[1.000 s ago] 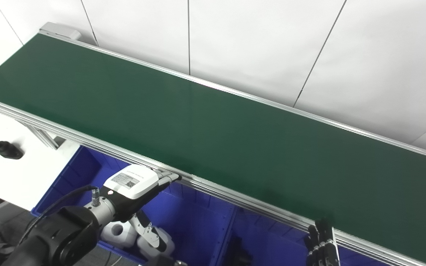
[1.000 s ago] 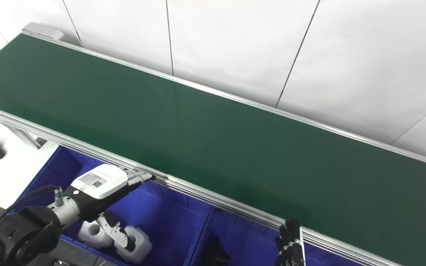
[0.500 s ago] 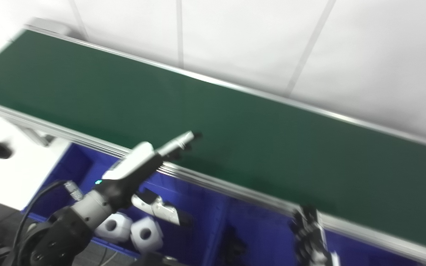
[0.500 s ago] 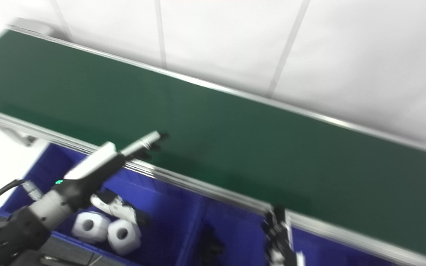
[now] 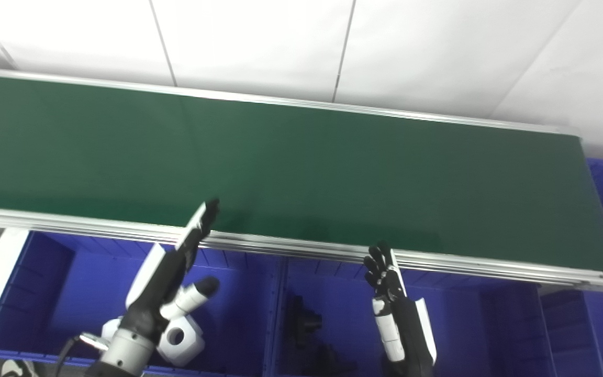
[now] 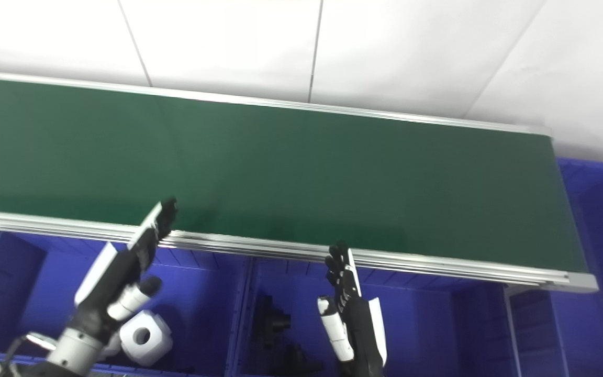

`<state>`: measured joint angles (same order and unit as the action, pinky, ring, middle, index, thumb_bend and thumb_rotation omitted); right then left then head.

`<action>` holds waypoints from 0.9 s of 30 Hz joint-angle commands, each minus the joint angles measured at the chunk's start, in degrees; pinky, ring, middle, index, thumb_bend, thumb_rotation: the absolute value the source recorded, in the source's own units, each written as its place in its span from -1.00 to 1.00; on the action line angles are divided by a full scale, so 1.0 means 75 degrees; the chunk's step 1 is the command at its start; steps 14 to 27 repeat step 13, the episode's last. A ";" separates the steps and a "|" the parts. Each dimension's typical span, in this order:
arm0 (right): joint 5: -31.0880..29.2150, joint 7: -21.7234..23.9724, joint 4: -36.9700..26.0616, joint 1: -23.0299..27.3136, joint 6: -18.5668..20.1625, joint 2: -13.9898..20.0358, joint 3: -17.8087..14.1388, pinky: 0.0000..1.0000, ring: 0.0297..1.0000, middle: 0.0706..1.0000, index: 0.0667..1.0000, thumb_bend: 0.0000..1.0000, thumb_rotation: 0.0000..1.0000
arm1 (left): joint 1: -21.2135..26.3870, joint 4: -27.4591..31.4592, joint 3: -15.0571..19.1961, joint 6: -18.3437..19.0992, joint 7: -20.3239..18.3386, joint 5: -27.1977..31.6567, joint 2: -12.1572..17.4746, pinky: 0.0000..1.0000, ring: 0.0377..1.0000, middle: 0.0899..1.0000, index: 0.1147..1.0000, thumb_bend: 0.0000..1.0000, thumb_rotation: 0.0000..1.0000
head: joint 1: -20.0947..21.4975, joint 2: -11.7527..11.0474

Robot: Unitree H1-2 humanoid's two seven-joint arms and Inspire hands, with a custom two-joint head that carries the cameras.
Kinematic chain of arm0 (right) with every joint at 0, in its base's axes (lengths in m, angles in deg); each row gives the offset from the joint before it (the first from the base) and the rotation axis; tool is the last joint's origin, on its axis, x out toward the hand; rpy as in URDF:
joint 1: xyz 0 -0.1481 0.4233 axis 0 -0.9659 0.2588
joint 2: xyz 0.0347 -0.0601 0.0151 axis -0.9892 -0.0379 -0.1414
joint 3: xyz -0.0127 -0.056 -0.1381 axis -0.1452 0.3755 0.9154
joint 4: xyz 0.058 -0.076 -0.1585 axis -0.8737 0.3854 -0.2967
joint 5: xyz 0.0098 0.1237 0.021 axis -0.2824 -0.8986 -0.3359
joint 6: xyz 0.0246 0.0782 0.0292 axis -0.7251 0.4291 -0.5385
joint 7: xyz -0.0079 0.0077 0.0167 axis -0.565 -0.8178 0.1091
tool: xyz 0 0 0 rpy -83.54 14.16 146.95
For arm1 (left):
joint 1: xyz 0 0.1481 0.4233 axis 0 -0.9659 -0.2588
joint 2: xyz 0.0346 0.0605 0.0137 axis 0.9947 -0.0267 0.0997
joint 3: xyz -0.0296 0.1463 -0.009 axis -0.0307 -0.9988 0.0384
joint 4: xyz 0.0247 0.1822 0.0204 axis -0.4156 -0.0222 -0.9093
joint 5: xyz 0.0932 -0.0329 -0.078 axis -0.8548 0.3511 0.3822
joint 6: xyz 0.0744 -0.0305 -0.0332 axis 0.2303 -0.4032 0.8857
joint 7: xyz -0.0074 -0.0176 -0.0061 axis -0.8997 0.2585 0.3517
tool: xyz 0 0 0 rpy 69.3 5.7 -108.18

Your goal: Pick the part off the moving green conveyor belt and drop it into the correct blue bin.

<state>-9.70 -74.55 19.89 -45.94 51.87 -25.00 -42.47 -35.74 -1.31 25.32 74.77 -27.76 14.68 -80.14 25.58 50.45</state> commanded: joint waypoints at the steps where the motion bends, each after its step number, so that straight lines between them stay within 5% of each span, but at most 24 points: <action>1: 0.0263 -0.0136 0.0017 -0.0032 -0.0029 -0.1027 0.0775 1.00 0.97 0.98 1.00 0.61 0.81 | 0.0189 0.0129 -0.0064 -0.0678 0.0254 0.0012 0.0050 1.00 1.00 1.00 1.00 0.82 0.65 | 0.0009 0.0006; 12: 0.0351 -0.0461 0.0108 -0.0049 -0.0162 -0.0803 0.0753 1.00 0.93 0.95 1.00 0.59 0.80 | 0.0182 0.0315 -0.0635 -0.0505 0.0268 0.0040 0.0068 1.00 1.00 1.00 1.00 0.88 0.68 | 0.0345 -0.0018; 27: 0.0365 -0.0481 0.0123 -0.0050 -0.0176 -0.0799 0.0764 0.99 0.93 0.94 1.00 0.59 0.80 | 0.0163 0.0337 -0.0652 -0.0509 0.0278 0.0054 0.0067 1.00 1.00 1.00 1.00 0.88 0.68 | 0.0345 -0.0018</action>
